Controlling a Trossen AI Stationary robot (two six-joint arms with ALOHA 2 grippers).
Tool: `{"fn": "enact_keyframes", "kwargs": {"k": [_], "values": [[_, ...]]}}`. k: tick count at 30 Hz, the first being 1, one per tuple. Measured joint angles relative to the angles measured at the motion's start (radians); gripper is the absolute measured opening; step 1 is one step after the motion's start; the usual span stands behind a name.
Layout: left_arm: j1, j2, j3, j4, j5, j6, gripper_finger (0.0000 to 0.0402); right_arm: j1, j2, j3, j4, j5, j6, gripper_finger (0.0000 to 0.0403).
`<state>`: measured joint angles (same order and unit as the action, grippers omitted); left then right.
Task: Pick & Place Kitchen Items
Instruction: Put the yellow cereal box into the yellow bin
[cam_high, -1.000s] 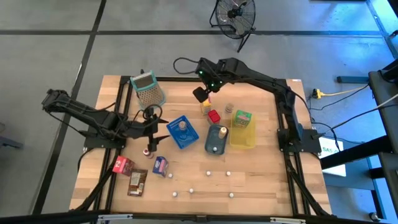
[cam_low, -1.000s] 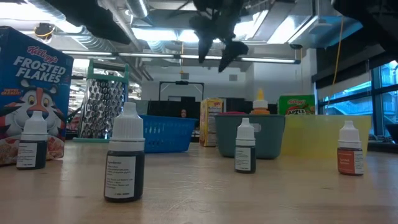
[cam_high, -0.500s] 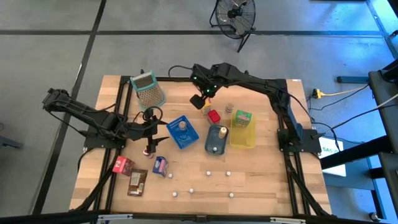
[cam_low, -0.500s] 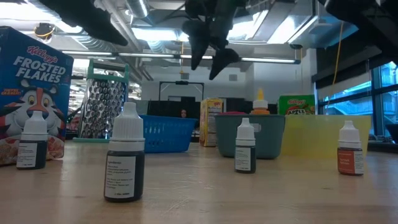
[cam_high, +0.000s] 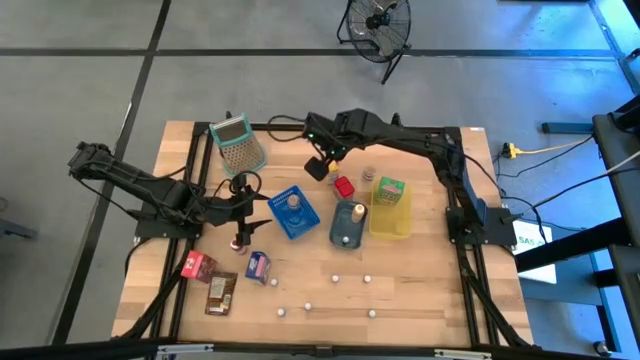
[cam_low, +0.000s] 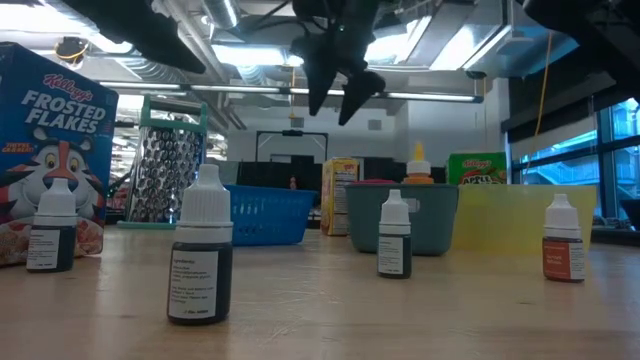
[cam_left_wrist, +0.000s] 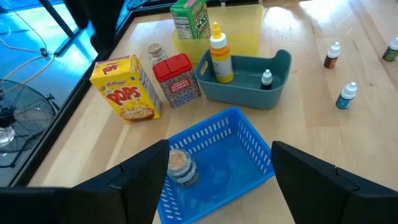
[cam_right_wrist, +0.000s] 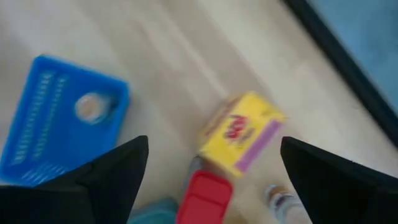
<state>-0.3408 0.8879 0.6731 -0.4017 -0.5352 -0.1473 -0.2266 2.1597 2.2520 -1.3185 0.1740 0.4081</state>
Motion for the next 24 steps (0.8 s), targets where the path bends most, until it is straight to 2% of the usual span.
{"fn": "enact_keyframes", "kwargs": {"k": [5, 12, 18, 24], "values": [[0.0, 0.0, 0.0, 0.0, 0.003, 0.0, 0.0279, -0.024, 0.002, 0.0, 0.009, 0.098, -0.002, 0.0367], [0.0, 0.001, -0.017, 0.002, -0.008, 0.001, 0.0279, -0.03, 0.004, 0.0, 0.026, 0.138, -0.02, 0.0367], [0.0, 0.0, -0.029, 0.025, -0.01, 0.004, 0.0279, -0.027, 0.015, 0.0, 0.037, 0.098, -0.027, 0.0367], [0.0, 0.0, -0.029, 0.039, -0.011, 0.019, 0.0279, -0.061, 0.035, 0.0, 0.043, 0.04, 0.045, 0.0367]]}}
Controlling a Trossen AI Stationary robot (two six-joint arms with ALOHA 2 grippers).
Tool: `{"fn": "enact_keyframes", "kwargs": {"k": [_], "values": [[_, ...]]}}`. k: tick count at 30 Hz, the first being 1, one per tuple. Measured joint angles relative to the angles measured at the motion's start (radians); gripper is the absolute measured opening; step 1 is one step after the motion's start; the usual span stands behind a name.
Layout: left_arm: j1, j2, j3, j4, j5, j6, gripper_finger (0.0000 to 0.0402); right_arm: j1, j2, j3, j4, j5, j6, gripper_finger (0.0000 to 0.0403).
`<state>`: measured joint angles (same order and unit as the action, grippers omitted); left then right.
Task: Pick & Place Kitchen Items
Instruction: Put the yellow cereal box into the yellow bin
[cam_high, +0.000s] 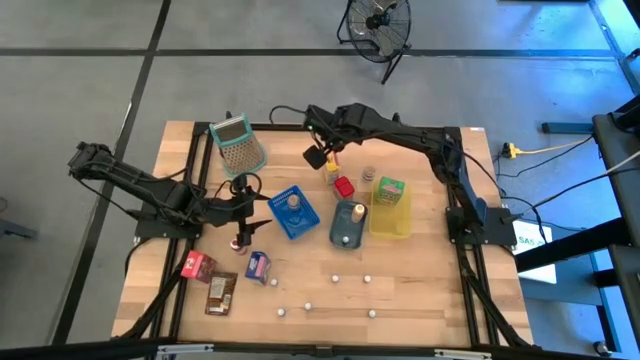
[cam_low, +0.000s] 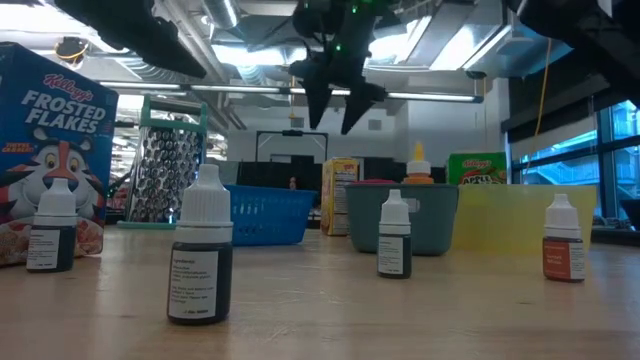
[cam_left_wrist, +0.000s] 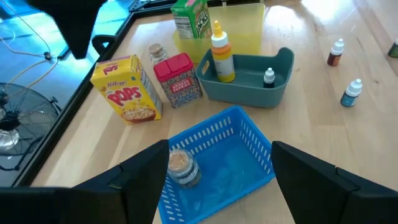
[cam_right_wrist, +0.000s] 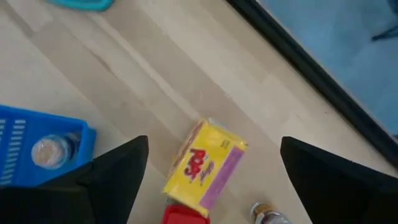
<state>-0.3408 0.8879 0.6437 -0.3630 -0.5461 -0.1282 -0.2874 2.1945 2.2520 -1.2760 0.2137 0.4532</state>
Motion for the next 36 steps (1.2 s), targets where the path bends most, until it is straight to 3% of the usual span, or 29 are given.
{"fn": "enact_keyframes", "kwargs": {"k": [18, 23, 36], "values": [[0.0, 0.0, 0.0, -0.002, 0.003, 0.002, 0.0279, -0.017, 0.086, 0.0, -0.046, -0.062, 0.018, 0.0367], [0.0, 0.0, 0.0, 0.0, 0.003, 0.01, 0.0279, -0.025, 0.094, 0.0, -0.046, -0.128, 0.037, 0.0367], [0.0, 0.0, 0.0, -0.001, 0.005, 0.011, 0.0279, -0.034, 0.1, 0.0, -0.065, -0.131, 0.056, 0.0367]]}}
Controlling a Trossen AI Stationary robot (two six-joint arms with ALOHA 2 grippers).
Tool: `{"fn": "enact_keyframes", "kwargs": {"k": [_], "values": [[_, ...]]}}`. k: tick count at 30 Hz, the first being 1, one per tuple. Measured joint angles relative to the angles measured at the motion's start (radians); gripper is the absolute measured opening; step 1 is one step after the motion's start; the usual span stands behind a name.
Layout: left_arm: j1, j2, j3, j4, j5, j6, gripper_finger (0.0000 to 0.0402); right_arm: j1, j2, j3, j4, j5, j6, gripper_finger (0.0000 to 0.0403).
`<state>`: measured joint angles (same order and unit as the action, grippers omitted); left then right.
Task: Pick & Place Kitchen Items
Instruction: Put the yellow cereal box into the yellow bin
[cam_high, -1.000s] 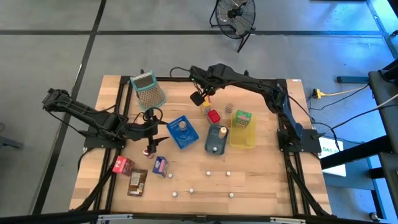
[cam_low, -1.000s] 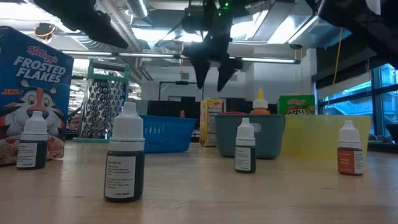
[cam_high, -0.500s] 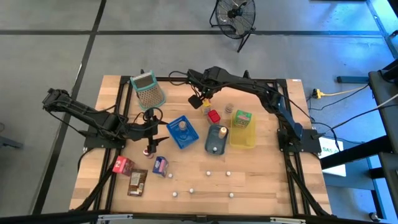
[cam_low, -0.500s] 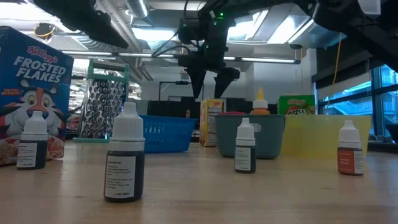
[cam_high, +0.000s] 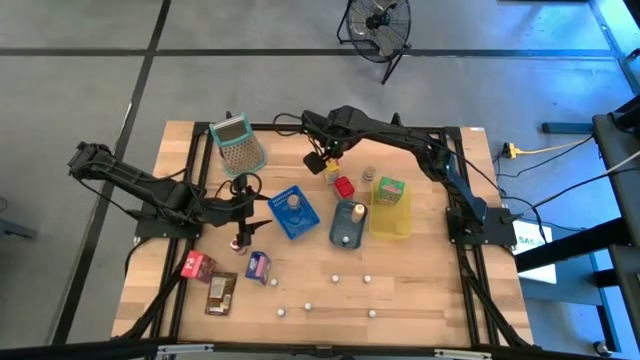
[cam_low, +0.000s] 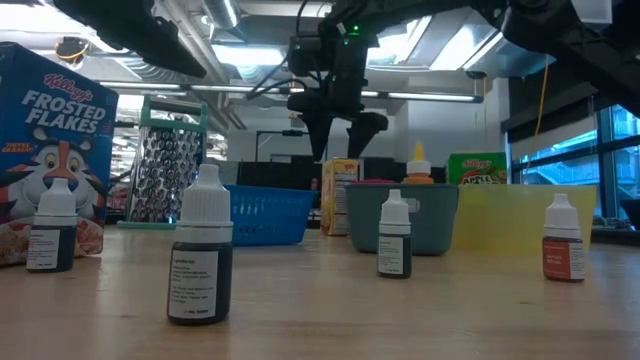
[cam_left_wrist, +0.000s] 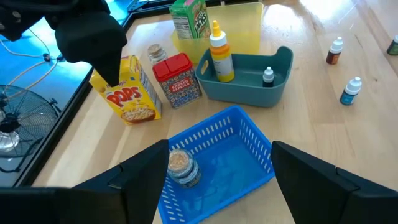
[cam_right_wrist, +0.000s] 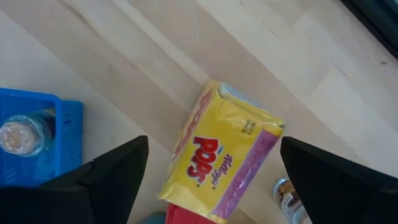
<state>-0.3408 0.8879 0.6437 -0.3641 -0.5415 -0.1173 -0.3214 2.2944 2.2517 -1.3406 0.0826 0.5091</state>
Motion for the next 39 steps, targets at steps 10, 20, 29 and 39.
{"fn": "enact_keyframes", "kwargs": {"k": [10, 20, 29, 39], "values": [[0.0, 0.0, 0.0, -0.003, 0.004, 0.0, 0.0279, -0.001, 0.019, 0.0, -0.01, 0.019, 0.0, 0.0367], [0.0, 0.0, 0.0, -0.003, 0.004, 0.0, 0.0279, -0.001, 0.024, 0.0, -0.01, 0.02, 0.0, 0.0361], [0.0, 0.0, 0.0, -0.003, 0.009, 0.0, 0.0279, -0.001, 0.024, 0.0, -0.009, 0.022, 0.004, 0.0321], [0.0, 0.0, 0.0, -0.003, 0.019, -0.003, 0.0279, -0.001, 0.023, -0.025, -0.002, 0.021, 0.007, 0.0286]]}}
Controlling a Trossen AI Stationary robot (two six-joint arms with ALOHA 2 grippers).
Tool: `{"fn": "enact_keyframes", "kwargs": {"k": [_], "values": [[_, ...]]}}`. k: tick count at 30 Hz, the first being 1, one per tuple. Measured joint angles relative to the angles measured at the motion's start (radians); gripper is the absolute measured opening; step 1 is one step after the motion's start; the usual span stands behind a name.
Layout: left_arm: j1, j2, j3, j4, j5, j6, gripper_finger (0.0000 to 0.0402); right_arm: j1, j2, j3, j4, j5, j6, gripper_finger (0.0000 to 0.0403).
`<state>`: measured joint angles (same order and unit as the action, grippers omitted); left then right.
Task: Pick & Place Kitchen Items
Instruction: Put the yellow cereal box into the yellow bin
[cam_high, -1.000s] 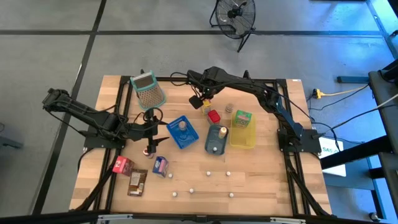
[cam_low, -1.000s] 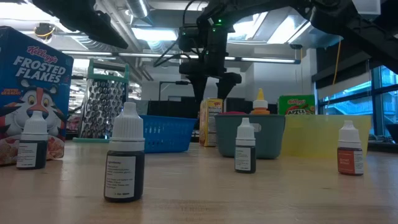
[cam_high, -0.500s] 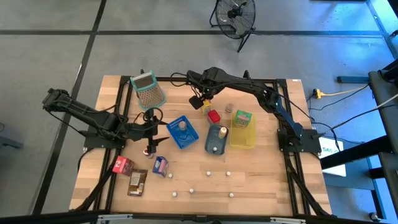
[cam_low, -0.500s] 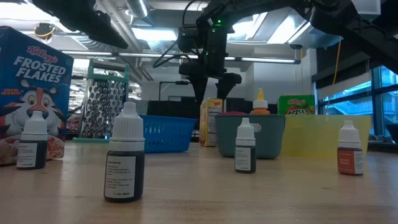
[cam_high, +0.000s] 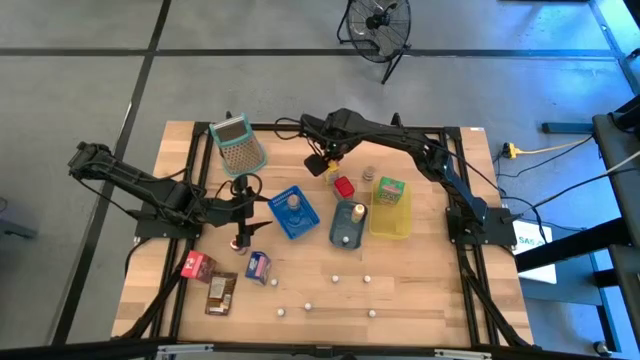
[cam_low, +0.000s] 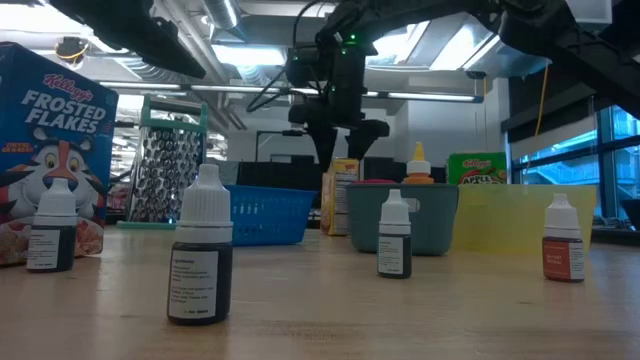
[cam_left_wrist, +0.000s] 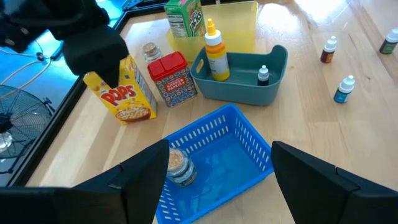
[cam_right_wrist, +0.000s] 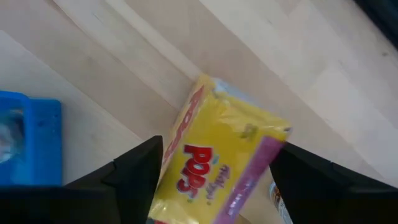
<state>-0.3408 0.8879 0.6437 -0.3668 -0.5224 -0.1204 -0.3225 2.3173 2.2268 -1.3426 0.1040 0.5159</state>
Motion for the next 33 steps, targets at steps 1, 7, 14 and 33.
{"fn": "enact_keyframes", "kwargs": {"k": [1, 7, 14, 33], "values": [[0.0, 0.0, 0.0, 0.0, 0.0, 0.0, 0.0279, 0.0, 0.0, -0.013, 0.004, 0.0, 0.0, 0.0284], [0.0, 0.0, 0.0, 0.0, 0.0, 0.0, 0.0279, 0.0, 0.0, -0.083, 0.068, 0.0, -0.005, 0.0277], [0.0, 0.0, 0.0, 0.0, 0.0, 0.0, 0.0279, 0.0, 0.0, -0.088, 0.076, -0.003, -0.007, 0.027], [0.0, 0.0, 0.0, 0.0, 0.0, 0.002, 0.0279, 0.0, 0.0, -0.088, 0.07, -0.011, -0.033, 0.0193]]}}
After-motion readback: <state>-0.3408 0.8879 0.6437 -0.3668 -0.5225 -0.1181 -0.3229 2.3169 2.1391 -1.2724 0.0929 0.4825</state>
